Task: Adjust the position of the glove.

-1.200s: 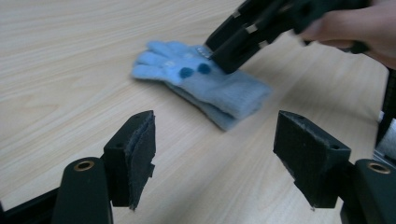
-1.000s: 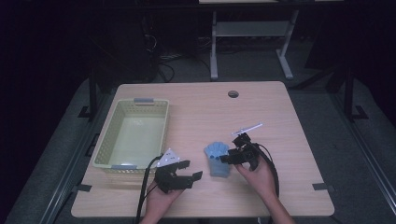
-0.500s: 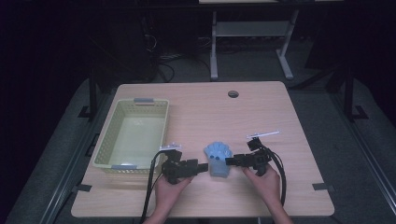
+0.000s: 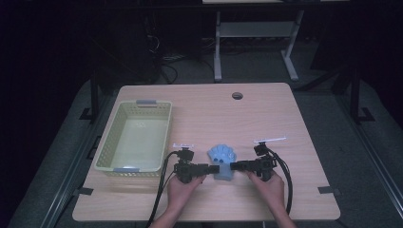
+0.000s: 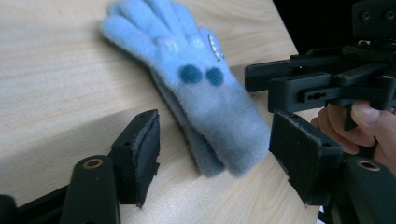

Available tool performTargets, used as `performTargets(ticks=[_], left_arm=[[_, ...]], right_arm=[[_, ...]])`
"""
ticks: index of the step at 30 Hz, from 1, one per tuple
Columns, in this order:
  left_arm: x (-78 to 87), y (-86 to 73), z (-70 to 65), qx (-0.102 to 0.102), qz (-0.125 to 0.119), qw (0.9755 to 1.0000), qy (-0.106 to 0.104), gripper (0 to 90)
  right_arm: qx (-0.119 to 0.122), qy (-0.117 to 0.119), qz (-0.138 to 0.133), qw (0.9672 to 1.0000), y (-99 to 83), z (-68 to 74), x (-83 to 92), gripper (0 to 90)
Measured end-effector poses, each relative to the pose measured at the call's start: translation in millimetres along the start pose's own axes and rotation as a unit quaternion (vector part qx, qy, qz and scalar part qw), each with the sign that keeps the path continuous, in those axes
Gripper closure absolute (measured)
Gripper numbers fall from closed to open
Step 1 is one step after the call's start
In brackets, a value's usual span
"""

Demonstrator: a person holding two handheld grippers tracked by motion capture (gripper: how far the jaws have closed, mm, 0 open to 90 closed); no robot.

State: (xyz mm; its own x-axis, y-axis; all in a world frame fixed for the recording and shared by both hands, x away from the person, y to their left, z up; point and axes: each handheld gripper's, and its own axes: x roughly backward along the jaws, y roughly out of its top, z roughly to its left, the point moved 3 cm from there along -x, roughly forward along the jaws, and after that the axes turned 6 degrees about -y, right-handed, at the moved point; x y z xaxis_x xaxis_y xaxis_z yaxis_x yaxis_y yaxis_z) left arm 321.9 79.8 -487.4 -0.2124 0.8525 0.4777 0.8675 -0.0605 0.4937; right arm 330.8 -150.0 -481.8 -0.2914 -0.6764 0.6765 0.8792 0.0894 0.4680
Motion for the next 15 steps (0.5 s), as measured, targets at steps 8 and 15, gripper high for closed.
performTargets(ticks=[8,15], left_arm=[[-6.2,0.7,1.6,0.012,0.007,0.9999,-0.004,39.0],[-10.8,-0.1,2.8,0.015,0.013,0.9997,-0.013,49.5]], right_arm=[[-0.018,0.012,0.004,0.9997,0.2,-5.9,-4.2,52.6],[-0.024,0.020,0.015,0.9994,-1.6,-6.2,-9.0,55.5]])
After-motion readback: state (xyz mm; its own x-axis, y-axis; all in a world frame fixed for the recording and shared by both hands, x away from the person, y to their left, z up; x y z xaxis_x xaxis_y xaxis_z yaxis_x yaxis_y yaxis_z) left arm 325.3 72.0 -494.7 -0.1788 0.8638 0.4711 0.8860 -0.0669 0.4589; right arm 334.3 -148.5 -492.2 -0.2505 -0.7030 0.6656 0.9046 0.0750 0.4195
